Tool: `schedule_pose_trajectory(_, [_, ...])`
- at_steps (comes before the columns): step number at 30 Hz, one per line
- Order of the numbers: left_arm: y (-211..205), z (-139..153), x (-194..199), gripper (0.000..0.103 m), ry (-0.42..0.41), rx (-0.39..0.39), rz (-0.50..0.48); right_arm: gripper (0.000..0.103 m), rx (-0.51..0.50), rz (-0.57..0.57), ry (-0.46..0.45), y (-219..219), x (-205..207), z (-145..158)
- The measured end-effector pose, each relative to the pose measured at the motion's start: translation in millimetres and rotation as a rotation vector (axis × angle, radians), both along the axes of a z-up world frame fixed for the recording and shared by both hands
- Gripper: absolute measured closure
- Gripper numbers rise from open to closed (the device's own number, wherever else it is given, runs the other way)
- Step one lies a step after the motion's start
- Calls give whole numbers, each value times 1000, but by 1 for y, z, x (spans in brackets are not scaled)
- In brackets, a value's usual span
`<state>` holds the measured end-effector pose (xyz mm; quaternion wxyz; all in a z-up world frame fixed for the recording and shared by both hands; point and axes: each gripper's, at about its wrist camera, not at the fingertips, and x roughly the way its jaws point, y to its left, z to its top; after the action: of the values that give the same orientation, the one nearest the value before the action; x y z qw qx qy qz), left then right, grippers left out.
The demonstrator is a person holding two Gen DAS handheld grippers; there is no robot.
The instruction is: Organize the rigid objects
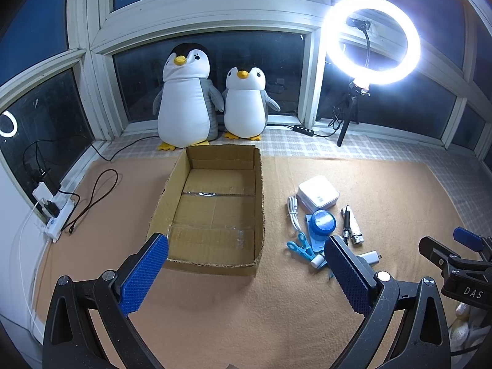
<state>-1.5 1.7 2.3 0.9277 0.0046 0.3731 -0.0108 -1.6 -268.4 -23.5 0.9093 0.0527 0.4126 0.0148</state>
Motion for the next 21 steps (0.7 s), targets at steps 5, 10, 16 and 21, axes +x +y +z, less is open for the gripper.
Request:
schedule_pose_trajectory(5, [1,-3,4,1,8,1,4,0,5,0,10,-1,1,-4])
schedule_pose_trajectory(10, [4,-7,10,1,21,1,20,0,11,-4,21,-2,4,-6])
schedule_pose_trajectory(16, [11,-12,15,1,30,2,35,0,20,1,47,-3,9,-14])
schedule_pose_trajectory(21, [26,-21,23,1,49,1,74,0,29,14,64,-6,13,-22])
